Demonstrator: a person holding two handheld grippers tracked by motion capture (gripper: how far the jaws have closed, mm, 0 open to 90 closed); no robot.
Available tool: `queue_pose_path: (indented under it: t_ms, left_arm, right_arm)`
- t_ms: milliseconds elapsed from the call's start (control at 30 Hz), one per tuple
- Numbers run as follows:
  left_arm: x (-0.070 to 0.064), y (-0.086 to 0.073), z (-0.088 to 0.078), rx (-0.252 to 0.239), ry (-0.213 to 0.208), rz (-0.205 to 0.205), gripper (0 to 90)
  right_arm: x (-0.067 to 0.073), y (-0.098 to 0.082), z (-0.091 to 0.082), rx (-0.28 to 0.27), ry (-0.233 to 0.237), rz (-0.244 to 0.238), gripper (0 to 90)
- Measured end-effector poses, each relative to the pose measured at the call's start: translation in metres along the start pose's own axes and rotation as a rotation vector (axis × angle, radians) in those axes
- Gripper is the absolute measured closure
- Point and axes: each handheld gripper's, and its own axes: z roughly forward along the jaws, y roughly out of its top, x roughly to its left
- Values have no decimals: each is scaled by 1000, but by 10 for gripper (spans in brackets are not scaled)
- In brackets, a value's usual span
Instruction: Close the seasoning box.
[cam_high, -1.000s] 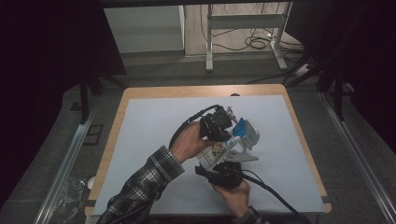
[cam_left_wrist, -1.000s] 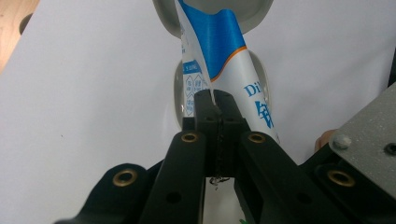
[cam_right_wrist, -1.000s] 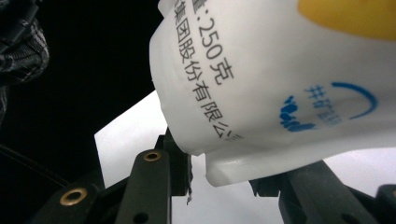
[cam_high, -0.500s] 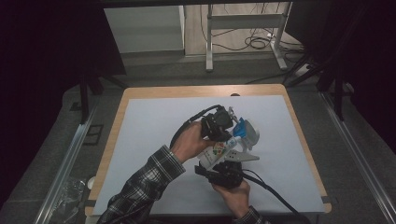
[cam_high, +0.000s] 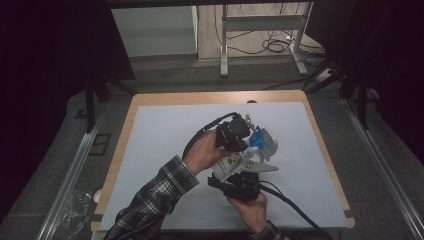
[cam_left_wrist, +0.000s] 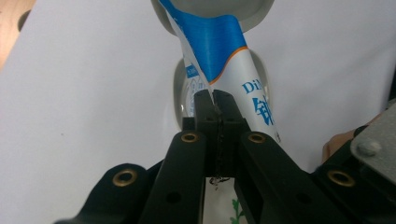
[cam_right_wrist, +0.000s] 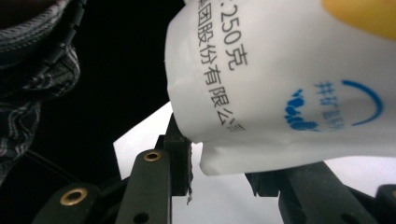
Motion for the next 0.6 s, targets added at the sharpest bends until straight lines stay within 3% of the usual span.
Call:
queue_pose_path:
  t_ms: [600]
  left_arm:
    - [0,-2,-2,10,12,-2,900]
  right_arm:
    - [1,1,1,5,14,10,652]
